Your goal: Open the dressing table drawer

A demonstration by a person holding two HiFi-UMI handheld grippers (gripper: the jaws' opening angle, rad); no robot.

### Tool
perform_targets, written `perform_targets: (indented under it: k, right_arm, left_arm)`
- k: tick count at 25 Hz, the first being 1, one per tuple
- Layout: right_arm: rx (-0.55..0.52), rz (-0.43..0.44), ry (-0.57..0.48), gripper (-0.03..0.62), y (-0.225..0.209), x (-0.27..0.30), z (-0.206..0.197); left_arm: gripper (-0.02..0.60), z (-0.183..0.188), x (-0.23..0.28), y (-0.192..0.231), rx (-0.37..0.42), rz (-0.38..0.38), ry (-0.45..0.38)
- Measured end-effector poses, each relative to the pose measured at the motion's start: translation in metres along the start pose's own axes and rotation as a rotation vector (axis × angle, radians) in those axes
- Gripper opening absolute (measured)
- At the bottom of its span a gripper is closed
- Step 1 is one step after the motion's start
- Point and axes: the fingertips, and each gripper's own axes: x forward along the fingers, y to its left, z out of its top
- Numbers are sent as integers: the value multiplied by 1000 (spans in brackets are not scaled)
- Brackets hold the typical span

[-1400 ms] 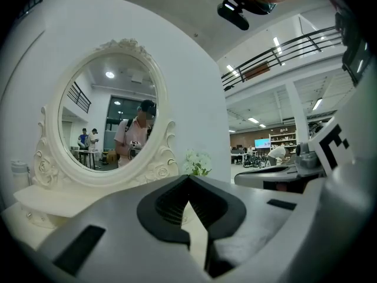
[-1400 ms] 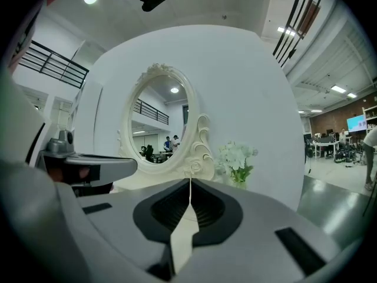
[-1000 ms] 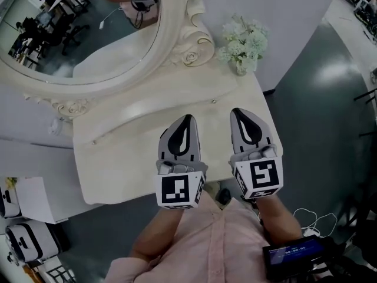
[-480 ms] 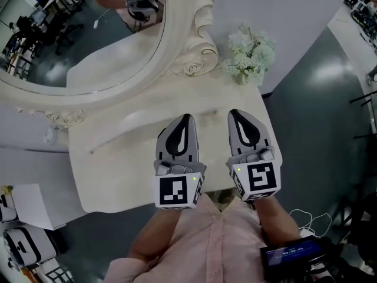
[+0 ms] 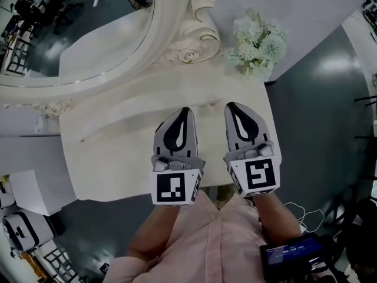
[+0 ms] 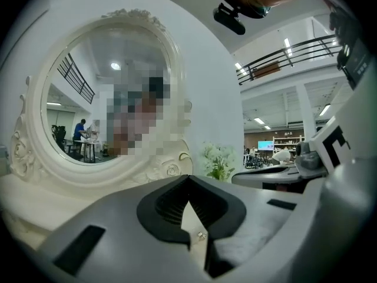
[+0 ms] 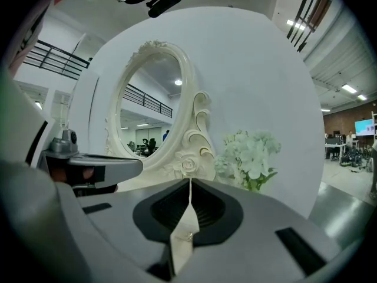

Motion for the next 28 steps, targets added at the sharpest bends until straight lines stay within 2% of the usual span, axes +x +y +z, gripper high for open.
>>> perform_targets:
  k: [5,14,24,28]
  right_arm:
    - [16,27,43,20,1,6,-24]
    - [57,58,132,20,7,23,-74]
    - [113,56,235,20,8,33,-132]
    - [101,70,253,21,9,42,-142]
  left_arm:
    - [21,-19,1,3,-24,28,37]
    - [21,-62,8,3,-50,33,101]
    - [21,-103,14,9,-58,42,174]
    - [21,-114,16,14,-59,51,197]
